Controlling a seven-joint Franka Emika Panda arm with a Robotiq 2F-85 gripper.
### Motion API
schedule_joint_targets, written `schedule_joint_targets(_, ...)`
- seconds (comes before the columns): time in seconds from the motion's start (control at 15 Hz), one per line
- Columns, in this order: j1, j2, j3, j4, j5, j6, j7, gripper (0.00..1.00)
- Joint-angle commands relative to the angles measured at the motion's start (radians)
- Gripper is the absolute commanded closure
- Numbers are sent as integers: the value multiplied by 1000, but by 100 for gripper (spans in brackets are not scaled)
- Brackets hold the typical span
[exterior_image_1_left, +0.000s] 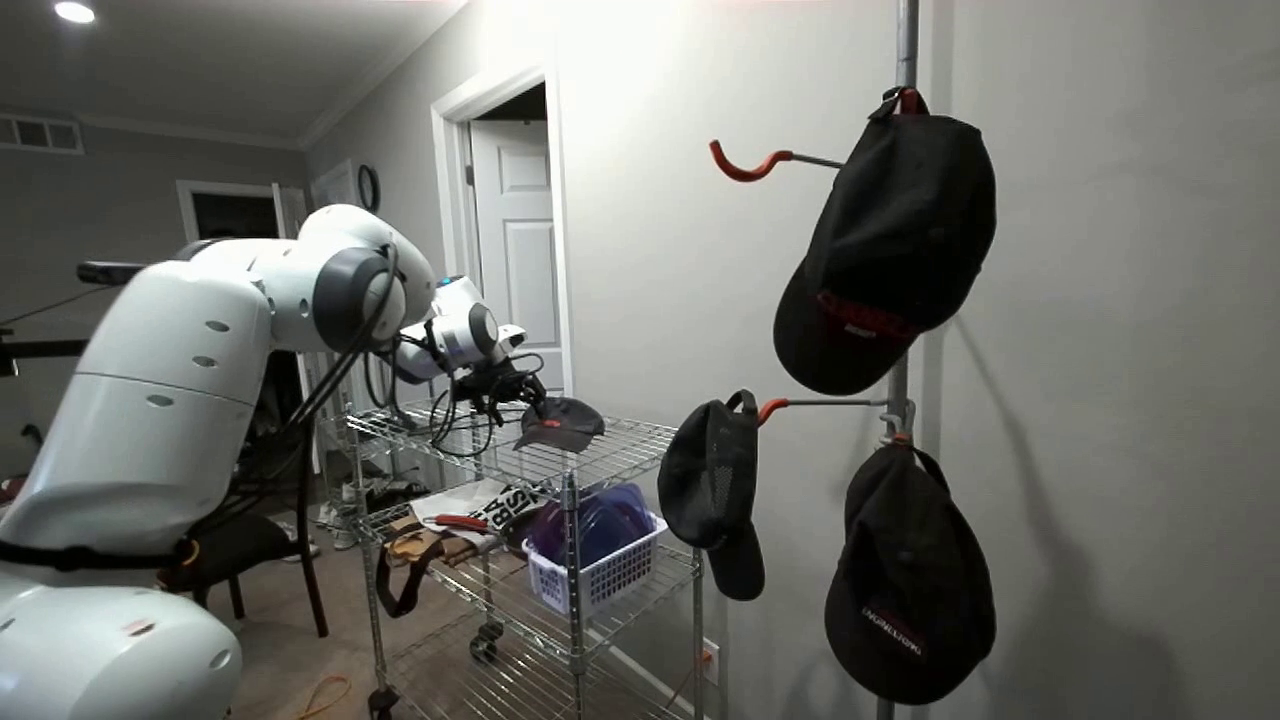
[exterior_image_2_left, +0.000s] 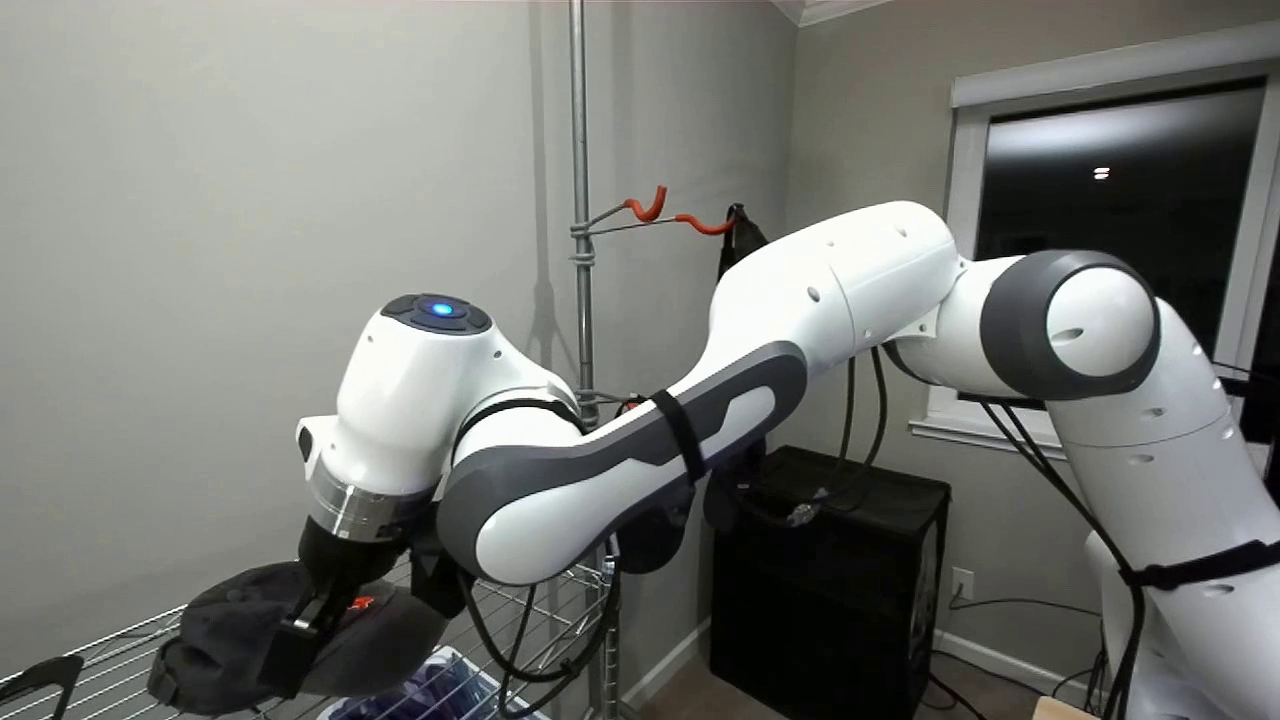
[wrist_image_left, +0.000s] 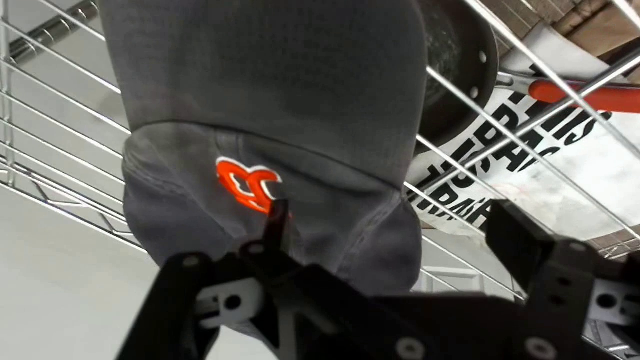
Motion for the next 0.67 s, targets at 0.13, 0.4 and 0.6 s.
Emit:
schedule_joint_targets(0.13, 79, 86, -77, 137, -23, 16, -83, 0)
schedule_joint_targets(0.4, 95, 113, -106, 167, -5, 4, -138, 26)
schedule_joint_targets(0.6, 100, 118, -121, 173, -6, 3, -158, 47)
